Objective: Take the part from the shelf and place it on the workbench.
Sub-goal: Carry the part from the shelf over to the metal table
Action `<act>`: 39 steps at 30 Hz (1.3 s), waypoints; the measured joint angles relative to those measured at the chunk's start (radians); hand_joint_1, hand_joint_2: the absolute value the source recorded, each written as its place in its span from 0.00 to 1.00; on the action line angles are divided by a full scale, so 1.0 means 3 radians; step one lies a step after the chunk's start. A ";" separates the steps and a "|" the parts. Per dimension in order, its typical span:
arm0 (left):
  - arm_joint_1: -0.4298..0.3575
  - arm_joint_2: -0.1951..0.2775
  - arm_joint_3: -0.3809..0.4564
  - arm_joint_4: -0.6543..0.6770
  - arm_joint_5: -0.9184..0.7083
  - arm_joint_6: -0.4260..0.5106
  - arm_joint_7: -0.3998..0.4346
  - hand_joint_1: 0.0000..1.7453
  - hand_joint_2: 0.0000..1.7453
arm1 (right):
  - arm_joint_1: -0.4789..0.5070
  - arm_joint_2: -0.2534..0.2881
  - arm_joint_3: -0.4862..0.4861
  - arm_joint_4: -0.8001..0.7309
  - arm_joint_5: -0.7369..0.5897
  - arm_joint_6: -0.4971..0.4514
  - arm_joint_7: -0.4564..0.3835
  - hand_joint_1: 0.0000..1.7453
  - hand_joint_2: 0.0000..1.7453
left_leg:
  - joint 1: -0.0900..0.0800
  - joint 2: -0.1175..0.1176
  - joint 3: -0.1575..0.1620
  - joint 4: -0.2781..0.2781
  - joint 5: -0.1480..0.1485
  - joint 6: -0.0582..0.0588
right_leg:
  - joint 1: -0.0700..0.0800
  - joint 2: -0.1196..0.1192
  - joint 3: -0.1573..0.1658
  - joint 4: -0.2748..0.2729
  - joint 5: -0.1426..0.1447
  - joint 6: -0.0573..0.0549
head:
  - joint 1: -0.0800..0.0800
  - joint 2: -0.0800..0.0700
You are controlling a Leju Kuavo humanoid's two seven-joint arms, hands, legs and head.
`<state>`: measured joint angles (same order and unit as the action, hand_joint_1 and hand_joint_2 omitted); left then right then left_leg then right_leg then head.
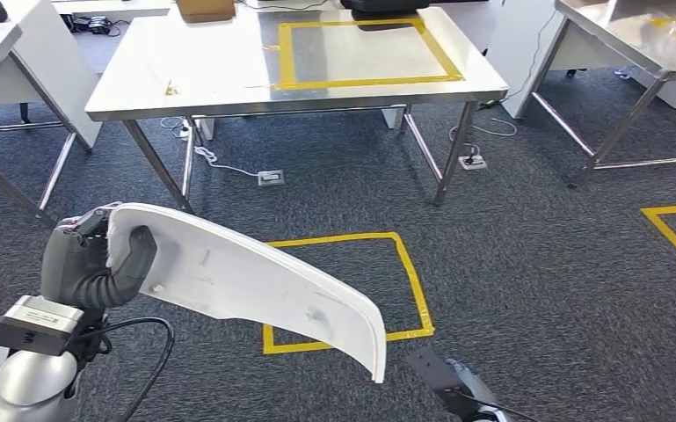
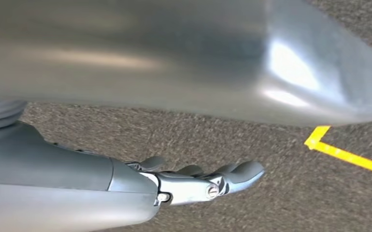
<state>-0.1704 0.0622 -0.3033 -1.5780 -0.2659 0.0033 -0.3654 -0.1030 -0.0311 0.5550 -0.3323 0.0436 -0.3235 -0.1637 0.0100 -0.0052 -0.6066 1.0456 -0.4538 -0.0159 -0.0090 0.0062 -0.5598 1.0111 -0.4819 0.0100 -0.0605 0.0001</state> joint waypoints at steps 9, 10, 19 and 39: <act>-0.0018 0.0005 0.0001 -0.0003 -0.0001 -0.0035 0.0006 1.00 1.00 | 0.0004 0.0020 -0.0012 0.0000 -0.0022 -0.0052 0.0001 0.00 0.00 | -0.0011 -0.0001 0.0057 -0.0094 -0.0018 0.0162 | -0.0008 -0.0007 -0.0453 0.0857 -0.0388 0.0127 | 0.0009 0.0000; -0.0018 0.0005 0.0001 0.0001 -0.0001 -0.0039 0.0006 1.00 1.00 | 0.0011 0.0020 -0.0013 0.0000 -0.0029 -0.0058 0.0001 0.00 0.00 | -0.0013 -0.0002 0.0062 -0.0093 -0.0026 0.0165 | -0.0007 -0.0007 -0.0527 0.0957 -0.0382 0.0125 | 0.0009 0.0000; -0.0050 -0.0012 -0.0001 0.0029 0.0025 -0.0073 0.0016 1.00 1.00 | 0.0054 0.0019 -0.0037 0.0001 -0.0047 -0.0098 -0.0007 0.00 0.00 | -0.0028 -0.0007 0.0153 -0.0096 -0.0118 0.0044 | 0.0019 -0.0005 -0.0135 -0.0004 0.0109 -0.0006 | 0.0008 0.0000; -0.0024 -0.0029 -0.0014 0.0043 0.0050 -0.0073 0.0029 1.00 1.00 | 0.0101 0.0009 -0.0043 0.0017 -0.0022 -0.0103 -0.0026 0.00 0.00 | -0.0017 0.0000 0.0055 -0.0101 -0.0004 0.0167 | -0.0003 -0.0006 -0.0337 0.0745 -0.0394 0.0122 | 0.0011 0.0000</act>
<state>-0.1776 0.0534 -0.3075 -1.5652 -0.2510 -0.0187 -0.3568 -0.0726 -0.0283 0.5421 -0.3272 0.0371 -0.3544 -0.1716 0.0049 -0.0053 -0.5901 1.0154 -0.4550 0.0341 -0.0098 0.0045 -0.6608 1.2345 -0.6001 0.0466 -0.0571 0.0002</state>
